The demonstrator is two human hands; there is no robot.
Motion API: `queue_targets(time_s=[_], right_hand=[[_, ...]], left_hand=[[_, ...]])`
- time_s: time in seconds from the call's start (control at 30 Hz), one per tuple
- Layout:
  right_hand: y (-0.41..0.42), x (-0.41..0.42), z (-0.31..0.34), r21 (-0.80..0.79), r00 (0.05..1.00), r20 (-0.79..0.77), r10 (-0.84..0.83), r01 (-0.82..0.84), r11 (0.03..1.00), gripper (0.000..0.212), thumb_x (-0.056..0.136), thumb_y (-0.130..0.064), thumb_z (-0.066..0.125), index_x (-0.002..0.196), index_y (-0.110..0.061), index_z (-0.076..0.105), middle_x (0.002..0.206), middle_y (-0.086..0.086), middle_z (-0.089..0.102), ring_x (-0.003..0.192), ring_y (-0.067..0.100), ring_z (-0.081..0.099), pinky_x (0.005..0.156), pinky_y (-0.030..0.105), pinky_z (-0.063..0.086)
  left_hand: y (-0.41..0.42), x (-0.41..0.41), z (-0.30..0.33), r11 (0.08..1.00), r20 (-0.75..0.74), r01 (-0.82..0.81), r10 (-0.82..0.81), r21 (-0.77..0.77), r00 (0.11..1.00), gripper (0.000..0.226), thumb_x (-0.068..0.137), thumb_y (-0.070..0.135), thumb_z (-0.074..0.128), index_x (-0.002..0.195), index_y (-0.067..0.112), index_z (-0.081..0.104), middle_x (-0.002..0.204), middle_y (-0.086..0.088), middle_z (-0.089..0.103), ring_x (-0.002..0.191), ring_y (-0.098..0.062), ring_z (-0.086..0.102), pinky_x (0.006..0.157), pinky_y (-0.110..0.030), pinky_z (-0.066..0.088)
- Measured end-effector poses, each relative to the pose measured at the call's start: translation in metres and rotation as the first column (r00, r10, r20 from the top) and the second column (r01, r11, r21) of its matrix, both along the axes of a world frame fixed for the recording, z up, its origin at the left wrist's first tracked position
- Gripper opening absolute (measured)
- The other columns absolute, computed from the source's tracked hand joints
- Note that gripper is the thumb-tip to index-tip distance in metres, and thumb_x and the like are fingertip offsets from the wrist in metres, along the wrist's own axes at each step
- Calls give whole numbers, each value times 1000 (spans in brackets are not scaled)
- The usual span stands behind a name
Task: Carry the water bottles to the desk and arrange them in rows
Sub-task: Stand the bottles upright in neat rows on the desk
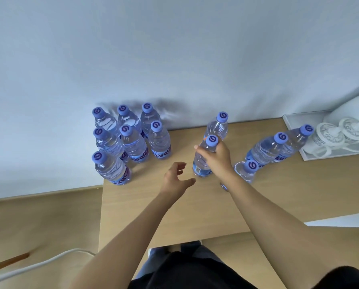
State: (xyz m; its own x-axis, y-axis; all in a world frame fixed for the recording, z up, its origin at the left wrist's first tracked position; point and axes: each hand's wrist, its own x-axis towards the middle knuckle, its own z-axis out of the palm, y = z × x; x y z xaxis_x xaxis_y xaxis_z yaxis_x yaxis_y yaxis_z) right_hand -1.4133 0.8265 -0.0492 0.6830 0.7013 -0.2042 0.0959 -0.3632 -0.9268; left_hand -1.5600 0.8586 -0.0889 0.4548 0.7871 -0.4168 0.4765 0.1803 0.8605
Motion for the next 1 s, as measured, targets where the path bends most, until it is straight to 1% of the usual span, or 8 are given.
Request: queue_targets(time_s=[0.1, 0.23, 0.37, 0.47, 0.57, 0.67, 0.8, 1.0], right_hand=[[7, -7, 15, 10, 995, -86, 53, -53, 999, 15, 83, -14, 78, 79, -14, 63, 74, -2, 66, 72, 13, 62, 71, 16, 48], [16, -15, 40, 27, 973, -119, 200, -198, 980, 12, 83, -11, 77, 87, -6, 67, 81, 5, 68, 78, 14, 63, 79, 26, 50], [28, -20, 69, 26, 949, -121, 292, -291, 956, 15, 81, -19, 77, 88, -7, 71, 81, 2, 72, 77, 10, 67, 77, 25, 52], [39, -23, 90, 61, 940, -105, 324, -319, 946, 17, 80, -24, 77, 82, -9, 71, 73, -1, 71, 71, 10, 67, 69, 24, 52], [50, -26, 110, 89, 940, -109, 322, -314, 945, 29, 75, -33, 75, 75, -6, 65, 67, 2, 65, 63, 13, 62, 60, 24, 48], [56, -31, 126, 139, 936, -121, 330, -313, 939, 44, 73, -34, 75, 79, 6, 59, 66, 7, 59, 61, 17, 59, 64, 31, 47], [58, -38, 144, 202, 942, -110, 317, -291, 935, 31, 75, -36, 76, 69, -9, 63, 64, 4, 64, 56, 13, 63, 57, 25, 49], [57, -53, 165, 329, 975, -115, 188, -141, 934, 32, 76, -43, 81, 82, -16, 65, 68, -7, 69, 62, 10, 69, 56, 21, 53]], left_hand=[[5, -4, 10, 998, 26, 55, -56, 9, 998, 64, 72, 13, 83, 128, 16, 52, 125, 8, 56, 113, -10, 53, 78, -13, 39], [14, -14, 30, 994, 113, 111, -112, 20, 987, 68, 69, 12, 87, 126, 17, 51, 119, 6, 62, 107, -5, 56, 73, 0, 41], [24, -23, 56, 993, 212, 116, -111, -9, 971, 60, 69, 10, 86, 118, 16, 53, 107, 5, 67, 93, -7, 63, 76, -16, 52], [29, -26, 74, 994, 255, 105, -105, 16, 961, 59, 66, 10, 88, 113, 15, 53, 103, -1, 71, 94, -15, 68, 78, -26, 56], [31, -29, 87, 996, 290, 85, -92, 36, 953, 62, 63, 11, 90, 113, 16, 52, 102, -6, 70, 93, -24, 68, 80, -38, 57], [29, -29, 98, 998, 340, 45, -59, 50, 939, 62, 64, 8, 89, 114, 15, 53, 101, -7, 70, 91, -26, 70, 78, -39, 60], [29, -31, 113, 996, 379, -17, -17, 87, 925, 55, 65, 5, 87, 109, 17, 57, 90, 6, 72, 78, -10, 70, 67, -21, 55], [31, -30, 143, 987, 434, -67, -2, 143, 901, 51, 62, 13, 86, 105, 13, 59, 91, 0, 73, 80, -16, 71, 68, -27, 58]])
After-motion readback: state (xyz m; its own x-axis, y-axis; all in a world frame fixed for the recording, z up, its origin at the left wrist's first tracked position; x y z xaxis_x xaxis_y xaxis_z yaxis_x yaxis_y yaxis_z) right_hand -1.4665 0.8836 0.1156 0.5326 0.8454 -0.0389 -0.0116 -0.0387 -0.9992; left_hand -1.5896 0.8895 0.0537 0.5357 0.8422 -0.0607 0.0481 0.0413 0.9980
